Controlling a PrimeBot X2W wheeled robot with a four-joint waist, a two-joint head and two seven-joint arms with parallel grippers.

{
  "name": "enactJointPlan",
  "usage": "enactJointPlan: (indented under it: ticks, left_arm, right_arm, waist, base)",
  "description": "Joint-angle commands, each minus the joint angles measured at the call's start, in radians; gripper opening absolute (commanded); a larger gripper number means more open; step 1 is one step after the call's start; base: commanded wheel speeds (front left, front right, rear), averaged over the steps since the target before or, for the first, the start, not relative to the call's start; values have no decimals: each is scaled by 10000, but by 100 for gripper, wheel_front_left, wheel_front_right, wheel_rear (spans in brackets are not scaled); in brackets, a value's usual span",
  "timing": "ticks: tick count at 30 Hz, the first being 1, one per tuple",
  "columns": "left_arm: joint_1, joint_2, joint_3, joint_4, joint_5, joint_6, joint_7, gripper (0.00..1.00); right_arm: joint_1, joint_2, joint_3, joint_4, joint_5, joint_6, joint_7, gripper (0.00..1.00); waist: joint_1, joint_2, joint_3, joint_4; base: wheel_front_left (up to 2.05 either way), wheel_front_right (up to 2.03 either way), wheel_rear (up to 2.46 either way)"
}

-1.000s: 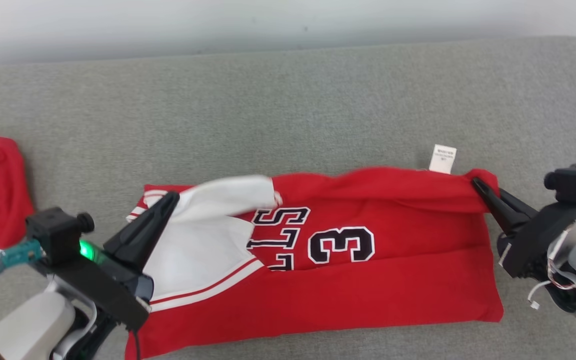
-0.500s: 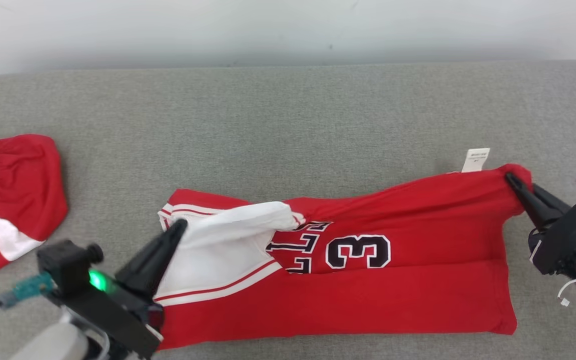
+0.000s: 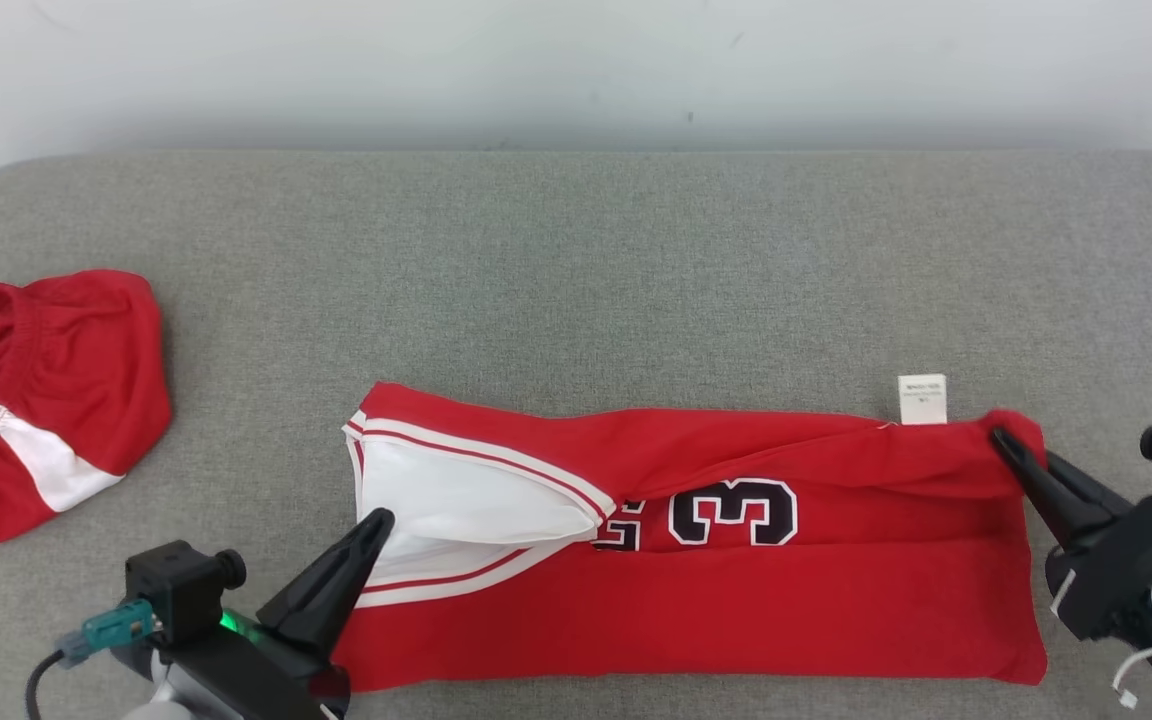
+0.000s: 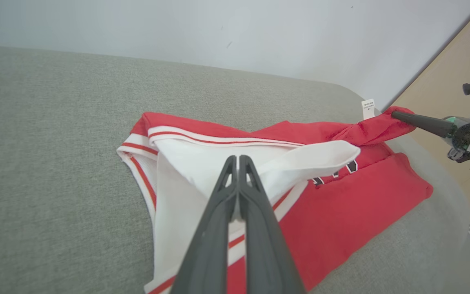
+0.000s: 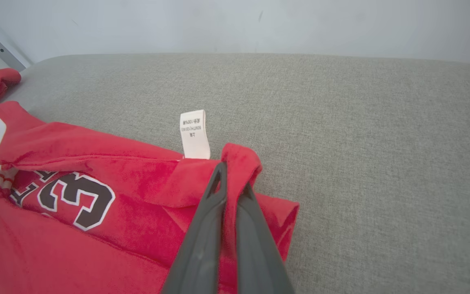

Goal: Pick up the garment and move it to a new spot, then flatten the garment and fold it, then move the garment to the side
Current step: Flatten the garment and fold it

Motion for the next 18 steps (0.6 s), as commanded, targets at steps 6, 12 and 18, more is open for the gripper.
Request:
enactJointPlan:
  ticks: [6, 12, 18]
  left_arm:
    - [249, -221, -145, 712, 183, -48, -57, 0]
    - [94, -661, -47, 1520, 355, -46, -57, 0]
    - [39, -956, -89, 2160, 577, -51, -57, 0]
  right_arm:
    - [799, -328, -81, -156, -89, -7, -45, 0]
    - [1028, -526, 32, -260, 164, -7, -46, 0]
    - [940, -432, 304, -101, 126, -7, -46, 0]
  waist:
    - [1, 0, -192, 66]
    - [1, 0, -223, 135]
    - [1, 0, -242, 107]
  base:
    - [0, 0, 0]
    - [0, 0, 0]
    - [0, 0, 0]
